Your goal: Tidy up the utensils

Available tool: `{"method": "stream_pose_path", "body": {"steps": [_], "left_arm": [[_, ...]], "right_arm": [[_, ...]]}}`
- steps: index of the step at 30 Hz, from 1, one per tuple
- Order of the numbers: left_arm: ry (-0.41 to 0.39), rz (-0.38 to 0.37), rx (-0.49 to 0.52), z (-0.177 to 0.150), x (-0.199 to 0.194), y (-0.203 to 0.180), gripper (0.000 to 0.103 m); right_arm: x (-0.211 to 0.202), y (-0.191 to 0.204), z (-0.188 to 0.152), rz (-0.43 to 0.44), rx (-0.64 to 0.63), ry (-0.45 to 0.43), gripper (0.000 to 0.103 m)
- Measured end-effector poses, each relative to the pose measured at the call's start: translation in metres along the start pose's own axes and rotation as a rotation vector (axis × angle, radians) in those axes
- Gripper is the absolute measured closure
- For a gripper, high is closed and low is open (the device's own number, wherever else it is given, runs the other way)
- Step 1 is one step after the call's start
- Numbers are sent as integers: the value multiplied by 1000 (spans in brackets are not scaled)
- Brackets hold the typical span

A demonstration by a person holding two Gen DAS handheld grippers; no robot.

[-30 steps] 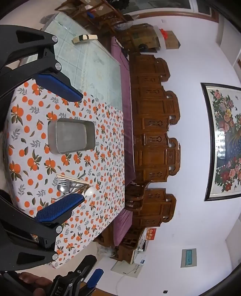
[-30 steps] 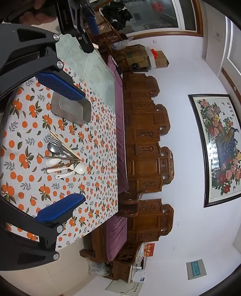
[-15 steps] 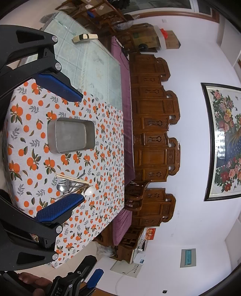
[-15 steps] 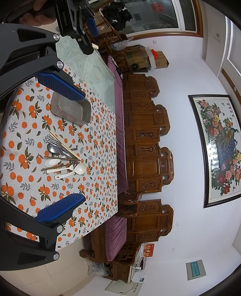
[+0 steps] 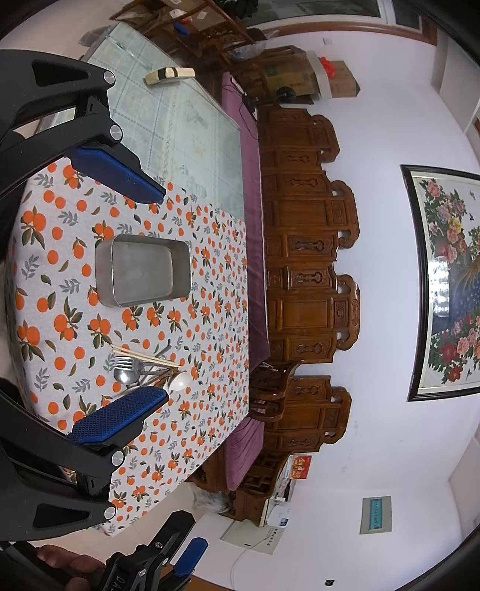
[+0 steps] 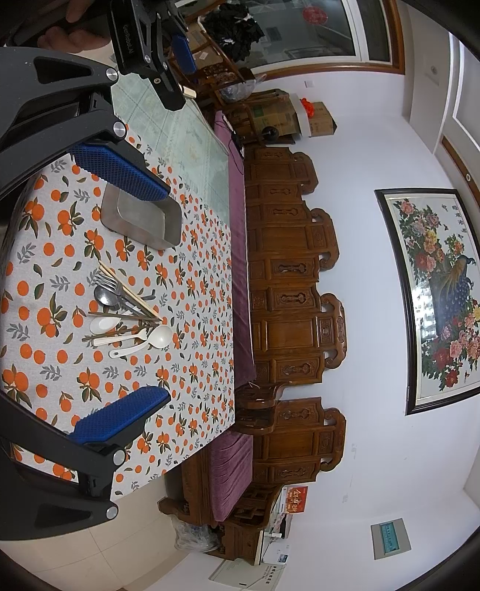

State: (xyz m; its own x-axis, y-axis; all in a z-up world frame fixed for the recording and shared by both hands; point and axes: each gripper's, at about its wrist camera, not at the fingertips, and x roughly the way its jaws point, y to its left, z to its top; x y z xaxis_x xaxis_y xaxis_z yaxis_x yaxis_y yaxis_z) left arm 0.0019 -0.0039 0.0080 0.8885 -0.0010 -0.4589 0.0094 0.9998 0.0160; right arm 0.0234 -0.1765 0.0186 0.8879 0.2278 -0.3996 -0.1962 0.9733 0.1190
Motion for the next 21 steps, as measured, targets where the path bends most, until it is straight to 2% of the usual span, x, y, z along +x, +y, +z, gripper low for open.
{"method": "stream_pose_path", "body": {"steps": [21], "left_arm": [[-3,-3,0,-7,4,1,7]], "right_arm": [[1,-2,-1,1,2,2,3]]}}
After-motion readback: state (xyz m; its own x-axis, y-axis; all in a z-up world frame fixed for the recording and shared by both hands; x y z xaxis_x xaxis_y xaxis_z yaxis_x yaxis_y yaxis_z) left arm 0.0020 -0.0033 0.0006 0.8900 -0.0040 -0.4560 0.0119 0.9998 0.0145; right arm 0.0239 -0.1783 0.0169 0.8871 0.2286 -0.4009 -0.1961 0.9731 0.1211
